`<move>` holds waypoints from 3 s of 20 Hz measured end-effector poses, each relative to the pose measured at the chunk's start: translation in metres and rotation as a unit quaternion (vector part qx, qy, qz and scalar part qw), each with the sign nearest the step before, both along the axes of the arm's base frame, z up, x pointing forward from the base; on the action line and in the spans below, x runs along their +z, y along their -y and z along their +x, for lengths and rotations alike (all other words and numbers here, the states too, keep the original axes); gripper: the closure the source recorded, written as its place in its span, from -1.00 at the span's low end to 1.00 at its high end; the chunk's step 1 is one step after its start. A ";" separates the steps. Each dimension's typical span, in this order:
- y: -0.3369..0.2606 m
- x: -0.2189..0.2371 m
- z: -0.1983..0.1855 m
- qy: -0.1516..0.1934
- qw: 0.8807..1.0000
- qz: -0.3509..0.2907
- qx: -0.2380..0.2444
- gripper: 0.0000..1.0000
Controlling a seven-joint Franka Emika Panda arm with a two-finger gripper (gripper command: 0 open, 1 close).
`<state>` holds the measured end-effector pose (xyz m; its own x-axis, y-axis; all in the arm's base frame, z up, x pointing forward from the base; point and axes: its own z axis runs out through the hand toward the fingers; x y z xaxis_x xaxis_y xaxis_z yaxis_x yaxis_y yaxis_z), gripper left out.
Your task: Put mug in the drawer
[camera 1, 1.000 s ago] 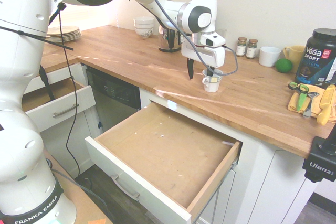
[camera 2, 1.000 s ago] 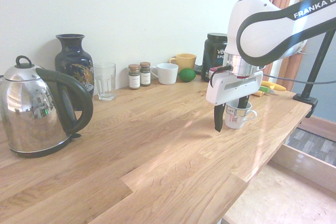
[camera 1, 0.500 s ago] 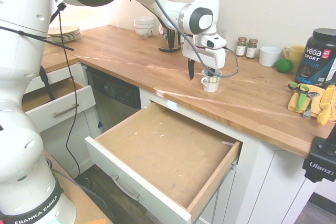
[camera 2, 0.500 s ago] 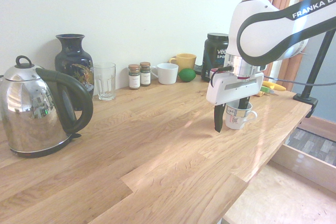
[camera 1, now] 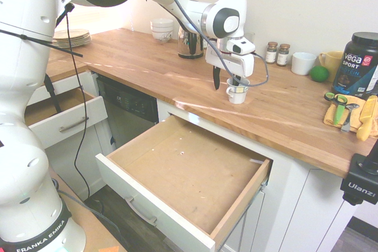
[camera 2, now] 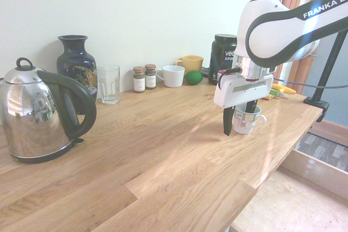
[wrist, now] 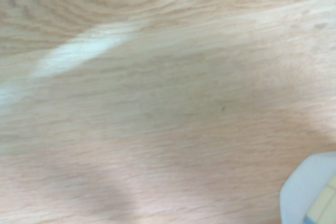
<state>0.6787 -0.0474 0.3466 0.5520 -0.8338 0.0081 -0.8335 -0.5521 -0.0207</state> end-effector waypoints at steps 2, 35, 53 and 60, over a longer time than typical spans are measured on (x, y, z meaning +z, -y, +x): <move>0.000 0.000 0.000 0.000 1.000 0.000 0.000 1.00; -0.012 0.035 -0.019 0.014 1.000 0.001 0.008 1.00; -0.023 0.110 -0.175 0.016 0.998 -0.020 0.064 1.00; -0.005 0.094 -0.255 0.006 0.998 -0.016 0.060 1.00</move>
